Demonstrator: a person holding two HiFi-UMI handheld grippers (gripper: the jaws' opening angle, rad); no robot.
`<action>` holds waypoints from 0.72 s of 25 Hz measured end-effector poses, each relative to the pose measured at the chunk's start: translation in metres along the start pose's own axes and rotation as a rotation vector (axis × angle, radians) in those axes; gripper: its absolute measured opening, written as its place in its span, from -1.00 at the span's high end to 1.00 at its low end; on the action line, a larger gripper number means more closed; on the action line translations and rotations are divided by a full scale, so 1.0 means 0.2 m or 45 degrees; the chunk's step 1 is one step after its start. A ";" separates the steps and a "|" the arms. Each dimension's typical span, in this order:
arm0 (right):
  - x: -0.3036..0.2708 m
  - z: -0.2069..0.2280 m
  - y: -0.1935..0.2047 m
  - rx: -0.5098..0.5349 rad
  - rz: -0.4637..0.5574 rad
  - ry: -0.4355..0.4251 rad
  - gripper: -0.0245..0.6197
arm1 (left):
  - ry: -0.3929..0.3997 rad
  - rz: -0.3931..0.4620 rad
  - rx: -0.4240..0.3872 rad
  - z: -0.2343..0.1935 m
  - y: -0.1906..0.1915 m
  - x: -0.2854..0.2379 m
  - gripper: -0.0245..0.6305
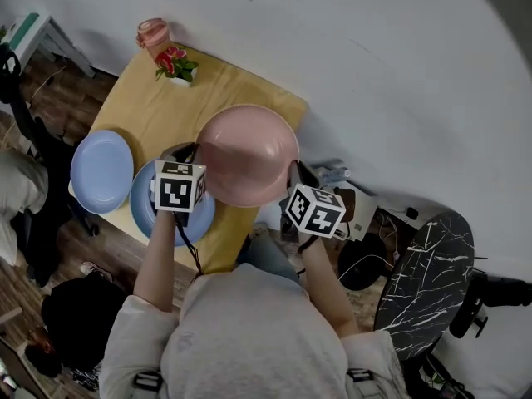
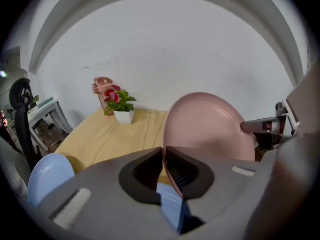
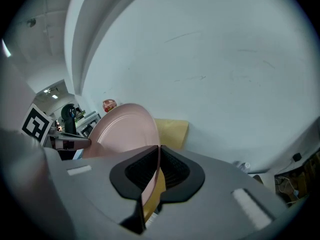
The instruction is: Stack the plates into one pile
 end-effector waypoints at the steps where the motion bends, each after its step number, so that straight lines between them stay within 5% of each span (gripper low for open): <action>1: 0.01 -0.03 -0.01 0.017 0.000 -0.019 0.87 | -0.010 0.007 0.025 -0.02 0.02 0.04 0.67; 18: -0.18 -0.64 -0.15 0.357 -0.071 -0.449 0.87 | -0.388 0.084 0.433 -0.45 0.36 0.60 0.67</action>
Point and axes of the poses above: the fingertips, and each gripper's own axes: x backward along the fingers, z to its right, y out of its underside, the point moved 7 cm from there along x, backward along the fingers, and after that the axes turned 11 degrees about -y, right-handed, at the moved point
